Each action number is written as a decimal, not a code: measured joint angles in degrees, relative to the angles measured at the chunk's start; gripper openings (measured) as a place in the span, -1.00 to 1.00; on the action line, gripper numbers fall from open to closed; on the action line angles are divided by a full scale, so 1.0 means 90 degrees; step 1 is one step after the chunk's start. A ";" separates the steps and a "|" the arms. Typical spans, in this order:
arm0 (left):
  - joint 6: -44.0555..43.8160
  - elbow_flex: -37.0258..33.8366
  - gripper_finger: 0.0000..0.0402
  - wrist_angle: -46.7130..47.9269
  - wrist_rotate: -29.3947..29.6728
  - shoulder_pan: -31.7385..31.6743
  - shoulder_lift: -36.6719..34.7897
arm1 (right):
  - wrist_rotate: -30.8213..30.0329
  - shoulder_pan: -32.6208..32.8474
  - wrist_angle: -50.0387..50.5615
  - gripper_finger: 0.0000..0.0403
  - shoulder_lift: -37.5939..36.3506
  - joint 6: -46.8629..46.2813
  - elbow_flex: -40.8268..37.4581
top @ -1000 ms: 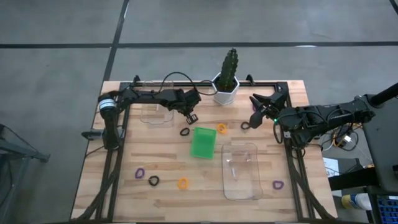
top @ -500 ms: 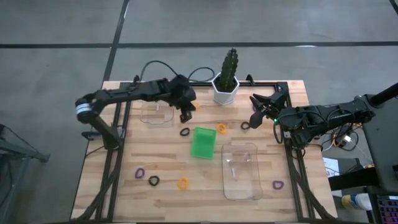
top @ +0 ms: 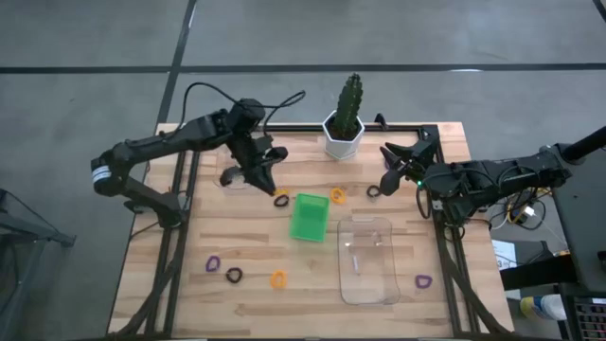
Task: Sort spring keychains
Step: Put the top left yellow spring keychain into the green basket, then put the top right yellow spring keychain into the green basket
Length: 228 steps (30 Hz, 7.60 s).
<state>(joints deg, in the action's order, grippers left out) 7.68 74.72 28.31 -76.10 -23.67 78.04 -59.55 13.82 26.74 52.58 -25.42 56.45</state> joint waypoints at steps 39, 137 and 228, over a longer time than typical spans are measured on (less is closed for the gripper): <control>-0.2072 -0.0007 -0.98 -0.0092 0.5635 0.1310 0.2693 | -0.0002 0.0002 0.0000 -0.65 0.0000 -0.0011 0.0000; -0.3575 -0.1729 -0.51 0.2051 0.8539 0.1315 -0.0980 | 0.5629 -0.2457 0.2004 -0.54 0.2792 0.0661 0.1494; -0.2421 -0.3852 -0.51 -0.0660 0.8578 0.1312 -0.5176 | 0.6549 -0.3271 0.2039 0.04 0.5731 -0.1517 0.1508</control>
<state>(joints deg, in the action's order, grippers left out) -14.11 40.05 22.37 1.10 -11.86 31.46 -0.61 -15.62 45.09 104.16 -39.07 70.02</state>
